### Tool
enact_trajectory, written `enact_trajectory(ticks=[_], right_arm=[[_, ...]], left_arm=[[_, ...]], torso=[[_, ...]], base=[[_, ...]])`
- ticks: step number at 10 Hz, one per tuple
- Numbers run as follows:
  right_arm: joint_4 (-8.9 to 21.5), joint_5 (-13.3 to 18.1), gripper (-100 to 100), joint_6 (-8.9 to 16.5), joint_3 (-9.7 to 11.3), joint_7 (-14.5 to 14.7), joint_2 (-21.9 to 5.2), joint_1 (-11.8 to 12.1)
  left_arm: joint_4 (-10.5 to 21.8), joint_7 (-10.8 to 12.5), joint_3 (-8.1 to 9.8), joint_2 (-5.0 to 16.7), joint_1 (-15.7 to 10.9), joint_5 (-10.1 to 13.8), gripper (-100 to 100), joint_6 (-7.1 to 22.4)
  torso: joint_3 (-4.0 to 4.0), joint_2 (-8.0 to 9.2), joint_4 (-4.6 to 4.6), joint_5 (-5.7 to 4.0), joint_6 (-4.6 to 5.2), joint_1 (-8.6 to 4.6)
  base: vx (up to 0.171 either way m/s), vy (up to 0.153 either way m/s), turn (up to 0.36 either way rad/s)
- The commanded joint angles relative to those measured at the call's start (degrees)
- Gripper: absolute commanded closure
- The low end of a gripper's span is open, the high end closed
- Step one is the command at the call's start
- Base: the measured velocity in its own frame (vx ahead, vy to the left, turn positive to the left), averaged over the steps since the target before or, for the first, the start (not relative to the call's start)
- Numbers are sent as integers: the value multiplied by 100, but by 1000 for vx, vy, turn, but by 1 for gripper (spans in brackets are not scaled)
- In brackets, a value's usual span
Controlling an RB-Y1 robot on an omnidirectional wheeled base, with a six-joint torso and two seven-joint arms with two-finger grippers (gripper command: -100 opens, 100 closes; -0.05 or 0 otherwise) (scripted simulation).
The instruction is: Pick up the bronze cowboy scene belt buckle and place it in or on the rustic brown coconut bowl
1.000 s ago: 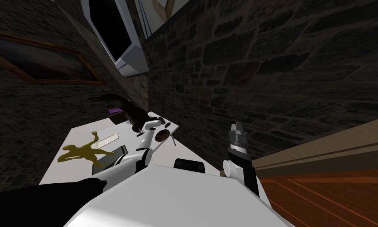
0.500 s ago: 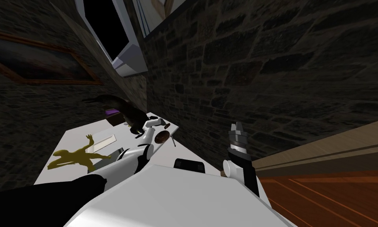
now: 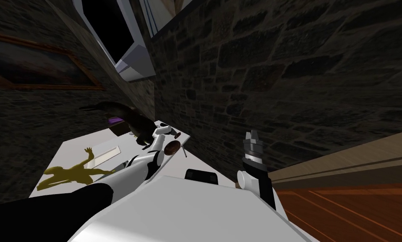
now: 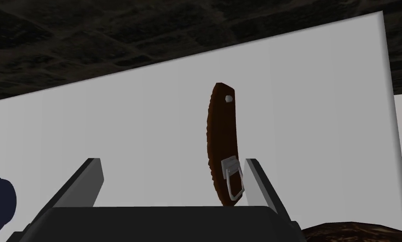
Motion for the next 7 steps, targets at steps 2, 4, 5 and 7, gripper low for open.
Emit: enact_trajectory(ticks=[2, 4, 5, 7], right_arm=[[0, 0, 0, 0, 0, 0, 0, 0], [0, 0, 0, 0, 0, 0, 0, 0], [0, 0, 0, 0, 0, 0, 0, 0], [0, 0, 0, 0, 0, 0, 0, 0]], left_arm=[[328, 130, 79, 64, -180, 32, -100, 309], [561, 252, 137, 92, -306, 41, -100, 539], [779, 366, 190, 116, -421, 49, -100, 752], [980, 471, 239, 137, -523, 56, -100, 946]], torso=[[-2, -4, 0, 0, 1, 5], [-2, -4, -1, 1, 1, 6], [0, 1, 0, 1, 0, 3], [-1, -2, 0, 2, 1, 11]], base=[[40, 46, -34], [32, 46, -37], [29, 44, -43], [35, 63, -52]])
